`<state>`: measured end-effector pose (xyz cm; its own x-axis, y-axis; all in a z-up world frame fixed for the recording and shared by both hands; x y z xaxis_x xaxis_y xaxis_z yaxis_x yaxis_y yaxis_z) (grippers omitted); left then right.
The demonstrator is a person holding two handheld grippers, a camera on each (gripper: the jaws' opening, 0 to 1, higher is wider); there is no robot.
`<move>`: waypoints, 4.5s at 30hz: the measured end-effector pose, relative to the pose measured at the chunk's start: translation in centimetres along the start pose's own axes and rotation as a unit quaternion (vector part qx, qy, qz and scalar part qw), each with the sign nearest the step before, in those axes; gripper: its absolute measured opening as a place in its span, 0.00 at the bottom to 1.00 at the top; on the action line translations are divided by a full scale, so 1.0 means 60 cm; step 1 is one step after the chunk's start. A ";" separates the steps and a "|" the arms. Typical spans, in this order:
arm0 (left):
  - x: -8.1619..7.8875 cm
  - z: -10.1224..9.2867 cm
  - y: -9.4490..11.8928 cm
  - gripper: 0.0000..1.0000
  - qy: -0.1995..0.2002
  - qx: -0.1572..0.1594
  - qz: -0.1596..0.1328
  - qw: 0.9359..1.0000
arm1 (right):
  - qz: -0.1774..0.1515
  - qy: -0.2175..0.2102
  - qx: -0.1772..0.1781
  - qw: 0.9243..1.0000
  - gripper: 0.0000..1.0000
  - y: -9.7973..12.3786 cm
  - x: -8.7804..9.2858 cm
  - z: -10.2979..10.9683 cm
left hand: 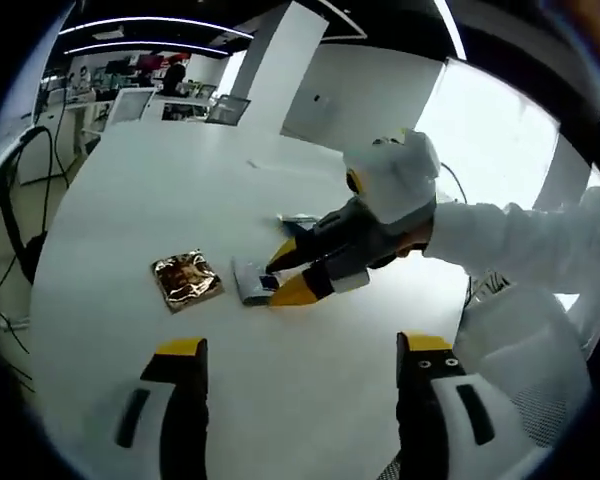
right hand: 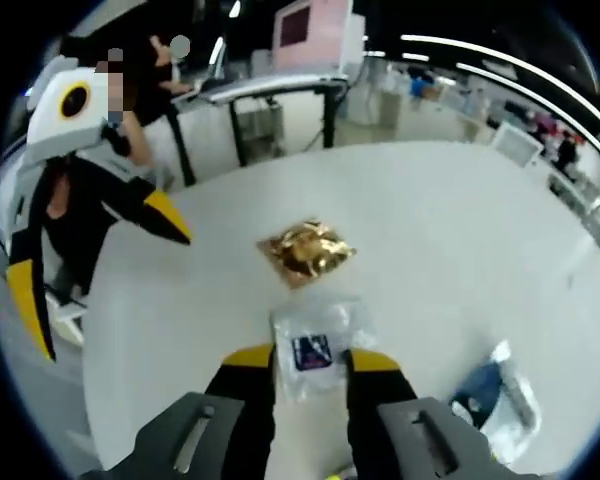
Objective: Arrange the skincare products in the storage area until every visible bottle or jar stands upright without overlapping.
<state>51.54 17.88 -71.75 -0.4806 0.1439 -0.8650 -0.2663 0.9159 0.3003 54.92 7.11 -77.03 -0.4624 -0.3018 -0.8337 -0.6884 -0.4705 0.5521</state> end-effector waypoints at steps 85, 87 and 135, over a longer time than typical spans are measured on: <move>-0.006 0.006 -0.098 0.00 0.206 -0.019 -0.097 0.974 | -0.042 -0.078 0.049 0.995 0.29 0.119 0.038 0.029; -0.013 0.004 -0.096 0.00 0.200 -0.016 -0.099 0.975 | -0.045 -0.083 0.053 0.994 0.29 0.126 0.037 0.026; -0.114 -0.132 -0.038 0.00 0.084 0.173 -0.078 0.978 | -0.202 -0.236 -0.006 0.951 0.02 0.269 -0.029 0.086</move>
<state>48.83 11.81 -63.32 -0.5944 -0.0452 -0.8029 -0.0624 0.9980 -0.0100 41.73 4.31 -66.63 -0.3636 0.3100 -0.8785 -0.8575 -0.4799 0.1856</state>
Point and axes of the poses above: the point that each gripper's makers call its tool centre point, and the gripper's own axes: y roughly backward along the fingers, z roughly to its left, x roughly out of its underside, the point moved 3 cm from there along y, roughly backward along the fingers, and after that the axes turned 14 degrees about -z, right-handed, at the moved point
